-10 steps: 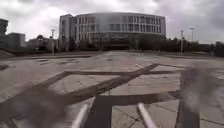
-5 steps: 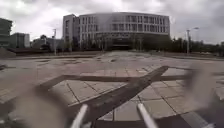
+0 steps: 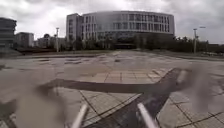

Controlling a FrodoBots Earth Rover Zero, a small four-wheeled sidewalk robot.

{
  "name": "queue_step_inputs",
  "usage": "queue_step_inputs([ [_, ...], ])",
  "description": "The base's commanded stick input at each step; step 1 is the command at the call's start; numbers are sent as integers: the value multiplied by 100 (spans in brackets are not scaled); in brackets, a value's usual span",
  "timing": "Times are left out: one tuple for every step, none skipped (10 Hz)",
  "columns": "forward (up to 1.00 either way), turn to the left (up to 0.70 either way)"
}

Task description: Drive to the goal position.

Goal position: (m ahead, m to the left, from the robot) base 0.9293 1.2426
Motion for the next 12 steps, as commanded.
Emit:
queue_step_inputs([
  [100, 0],
  [100, 0],
  [100, 0],
  [100, 0],
  [100, 0],
  [100, 0],
  [100, 0],
  [100, 0],
  [100, 0],
  [100, 0],
  [100, 0],
  [100, 0],
])
